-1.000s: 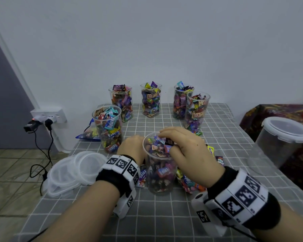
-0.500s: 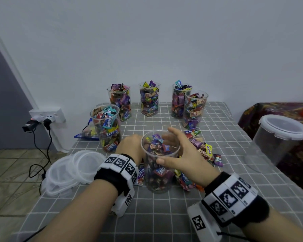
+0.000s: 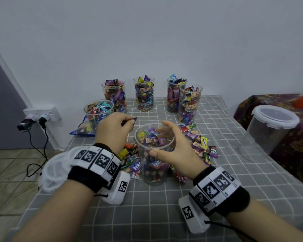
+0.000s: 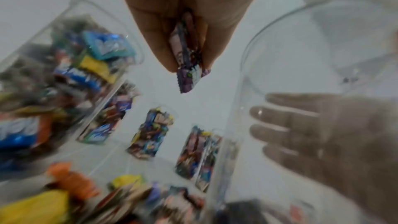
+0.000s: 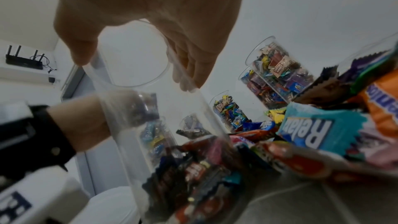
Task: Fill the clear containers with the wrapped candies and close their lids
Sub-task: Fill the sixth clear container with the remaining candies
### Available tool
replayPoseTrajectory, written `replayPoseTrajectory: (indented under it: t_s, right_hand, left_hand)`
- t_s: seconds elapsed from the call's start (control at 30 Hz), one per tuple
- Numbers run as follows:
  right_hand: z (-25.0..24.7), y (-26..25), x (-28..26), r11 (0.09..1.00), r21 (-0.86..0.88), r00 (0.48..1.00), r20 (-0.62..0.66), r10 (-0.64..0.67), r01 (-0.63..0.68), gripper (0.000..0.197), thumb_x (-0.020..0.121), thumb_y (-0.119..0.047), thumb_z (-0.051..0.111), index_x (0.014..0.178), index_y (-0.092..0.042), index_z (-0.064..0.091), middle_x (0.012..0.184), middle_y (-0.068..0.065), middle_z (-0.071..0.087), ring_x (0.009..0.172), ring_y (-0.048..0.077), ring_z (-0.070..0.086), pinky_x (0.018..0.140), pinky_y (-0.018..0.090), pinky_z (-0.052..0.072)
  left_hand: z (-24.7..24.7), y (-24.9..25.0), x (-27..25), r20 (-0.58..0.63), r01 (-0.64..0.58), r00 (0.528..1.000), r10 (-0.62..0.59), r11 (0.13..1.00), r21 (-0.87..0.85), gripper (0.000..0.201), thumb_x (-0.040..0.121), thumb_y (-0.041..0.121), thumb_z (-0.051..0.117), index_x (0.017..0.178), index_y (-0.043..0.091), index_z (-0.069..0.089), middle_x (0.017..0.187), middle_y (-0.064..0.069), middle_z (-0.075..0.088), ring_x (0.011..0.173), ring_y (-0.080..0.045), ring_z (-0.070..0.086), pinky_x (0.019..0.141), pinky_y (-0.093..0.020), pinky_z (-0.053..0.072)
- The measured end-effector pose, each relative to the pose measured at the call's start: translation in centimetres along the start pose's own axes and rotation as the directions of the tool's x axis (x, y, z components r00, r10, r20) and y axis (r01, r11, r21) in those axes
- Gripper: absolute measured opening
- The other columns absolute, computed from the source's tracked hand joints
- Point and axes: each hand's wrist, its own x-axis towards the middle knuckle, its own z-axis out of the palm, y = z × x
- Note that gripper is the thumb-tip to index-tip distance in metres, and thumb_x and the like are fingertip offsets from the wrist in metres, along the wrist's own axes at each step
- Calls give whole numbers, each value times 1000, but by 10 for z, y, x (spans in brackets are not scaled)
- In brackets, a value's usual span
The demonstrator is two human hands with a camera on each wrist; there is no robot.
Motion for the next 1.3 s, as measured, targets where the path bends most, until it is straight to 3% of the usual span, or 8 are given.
replayPoseTrajectory:
  t_s: [0.1,0.17,0.33,0.47,0.7,0.87,1.17,1.3]
  right_hand:
    - [4,2,-1,1000,6,1000,-28,-9,10,91,62,-43,81,138,-32,32,131,-15,51,121,-1,48,107,32,39]
    - [5,3,0,1000,8,999,-36,-14,15,90,61,-44,79,137,-32,33,130,-15,52,121,-1,49,107,34,39]
    - [6,5,-1,1000,6,999,-49,-16,16,97,55,-55,76,139,-32,33,131,-13,52,121,1,49,107,38,40]
    - [7,5,-1,1000,-6,998,-57,-15,14,97,55,-57,74,139,-33,32,131,-13,52,121,2,49,106,38,40]
    - [8,7,0,999,-1,997,-74,-34,34,91,59,-49,77,138,-28,37,126,-11,58,119,5,53,103,40,42]
    - [9,7,0,999,-7,996,-82,-38,37,90,59,-50,77,137,-28,37,125,-12,57,119,5,53,102,40,43]
    - [10,8,1,998,58,996,-80,-32,37,90,60,-47,80,136,-27,37,124,-8,60,117,7,55,102,41,44]
    - [9,10,-1,995,92,997,-66,-27,33,73,66,-31,84,126,-29,42,121,-13,57,113,-5,54,98,22,44]
  left_hand:
    - [-10,20,1,-86,-101,992,93,991,-92,13,88,16,62,95,13,73,86,8,61,78,-5,54,75,-7,41]
    - [-13,32,0,-102,-158,984,146,979,-131,12,87,15,64,94,13,73,85,10,60,76,3,53,73,1,36]
    - [-3,47,-8,4,-235,971,239,956,-174,12,87,16,64,94,15,74,82,12,63,79,-6,60,74,-21,49]
    - [6,44,-16,45,-282,957,287,954,-103,14,87,16,65,97,15,74,91,4,69,84,-6,59,79,-20,46]
    - [9,43,-21,83,-370,926,369,929,8,25,83,29,55,97,20,74,89,8,71,82,-7,63,74,-16,45]
    - [8,41,-22,111,-402,911,398,916,14,25,84,30,54,98,23,74,92,9,73,85,-8,66,76,-27,52]
    - [14,31,-24,6,-410,910,414,903,-130,25,82,30,56,99,22,73,104,10,68,98,-1,59,79,-30,54]
    - [13,26,-33,-157,-383,924,349,853,-354,21,85,23,59,105,26,64,113,11,59,108,5,55,76,-15,53]
